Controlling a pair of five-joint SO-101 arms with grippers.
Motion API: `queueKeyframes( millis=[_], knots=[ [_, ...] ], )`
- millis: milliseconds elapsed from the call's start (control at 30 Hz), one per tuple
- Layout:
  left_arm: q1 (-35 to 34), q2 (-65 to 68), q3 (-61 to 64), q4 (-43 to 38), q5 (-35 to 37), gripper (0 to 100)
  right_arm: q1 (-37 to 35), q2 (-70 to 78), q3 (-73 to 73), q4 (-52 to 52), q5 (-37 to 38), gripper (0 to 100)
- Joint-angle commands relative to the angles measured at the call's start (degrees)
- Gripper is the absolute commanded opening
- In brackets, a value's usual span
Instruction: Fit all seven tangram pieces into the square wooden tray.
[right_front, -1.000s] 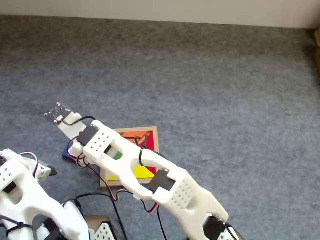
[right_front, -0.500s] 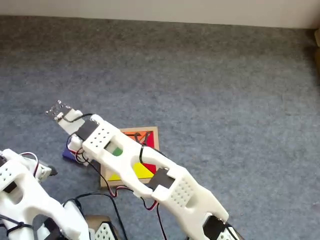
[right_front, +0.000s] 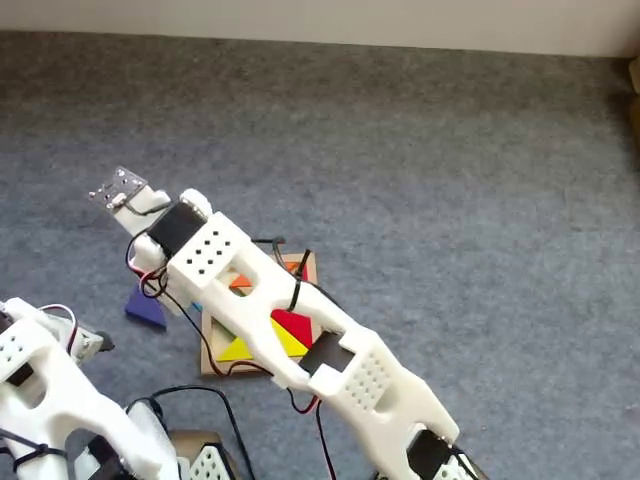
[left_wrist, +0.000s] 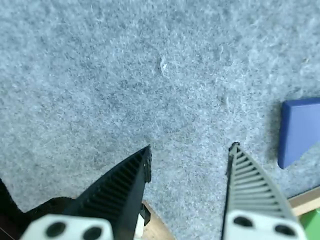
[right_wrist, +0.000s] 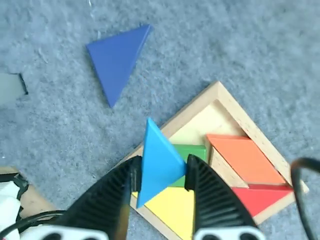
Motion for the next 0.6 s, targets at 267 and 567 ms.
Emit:
queueKeyframes(
  millis=[267, 567],
  knots=[
    [-0.6, -1.5, -3.2, -0.5, 0.1, 25, 1.1, -1.2, -0.6, 2.9, -10.7, 6.3],
    [-0.6, -1.5, -3.2, -0.5, 0.1, 25, 1.2, -1.1, 11.6, 2.8, -18.1, 6.3]
  ],
)
